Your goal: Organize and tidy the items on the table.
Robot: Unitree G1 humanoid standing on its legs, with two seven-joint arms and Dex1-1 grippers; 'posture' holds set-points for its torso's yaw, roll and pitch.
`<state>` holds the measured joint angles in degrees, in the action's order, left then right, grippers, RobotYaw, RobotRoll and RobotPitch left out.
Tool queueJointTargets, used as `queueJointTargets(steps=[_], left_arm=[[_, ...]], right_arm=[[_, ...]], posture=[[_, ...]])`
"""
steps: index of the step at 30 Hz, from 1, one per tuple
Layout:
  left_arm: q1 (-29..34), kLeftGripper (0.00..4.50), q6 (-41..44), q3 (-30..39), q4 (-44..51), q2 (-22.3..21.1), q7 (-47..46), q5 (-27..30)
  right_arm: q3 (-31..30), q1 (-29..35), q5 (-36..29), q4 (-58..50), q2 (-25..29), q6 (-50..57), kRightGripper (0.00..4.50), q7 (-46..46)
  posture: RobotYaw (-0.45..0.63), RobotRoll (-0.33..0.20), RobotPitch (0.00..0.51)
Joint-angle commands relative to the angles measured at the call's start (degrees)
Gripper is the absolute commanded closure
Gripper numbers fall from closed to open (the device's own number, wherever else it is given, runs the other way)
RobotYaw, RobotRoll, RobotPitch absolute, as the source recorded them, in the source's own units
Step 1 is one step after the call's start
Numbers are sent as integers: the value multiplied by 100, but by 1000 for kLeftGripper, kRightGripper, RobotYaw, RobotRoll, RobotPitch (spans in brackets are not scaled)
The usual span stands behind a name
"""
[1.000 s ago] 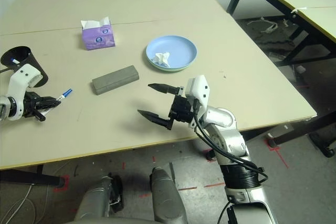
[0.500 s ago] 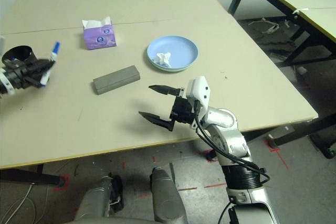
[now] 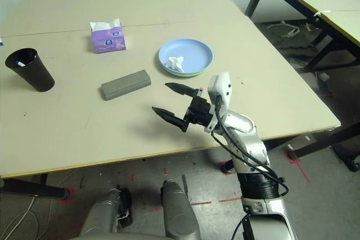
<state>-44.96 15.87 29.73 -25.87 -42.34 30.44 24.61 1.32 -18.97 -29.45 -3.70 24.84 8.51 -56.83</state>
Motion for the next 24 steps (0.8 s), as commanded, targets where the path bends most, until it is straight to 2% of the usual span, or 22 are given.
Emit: queueJointTargets(steps=[1, 14, 24], left_arm=[[-152, 4237, -486, -168, -541, -42, -34, -233], [-530, 4237, -1530, -483, -1785, 152, -64, -486], [-155, 4237, -1626, -579, -1685, 242, -92, -521]], right_arm=[[4, 148, -39, -139, 50, 64, 0, -27], [-19, 297, -12, -379, 132, 116, 0, -10], [-47, 350, 5, -425, 158, 115, 0, -7]], posture=[[-139, 0, 179], [-160, 0, 191], [-153, 0, 201]])
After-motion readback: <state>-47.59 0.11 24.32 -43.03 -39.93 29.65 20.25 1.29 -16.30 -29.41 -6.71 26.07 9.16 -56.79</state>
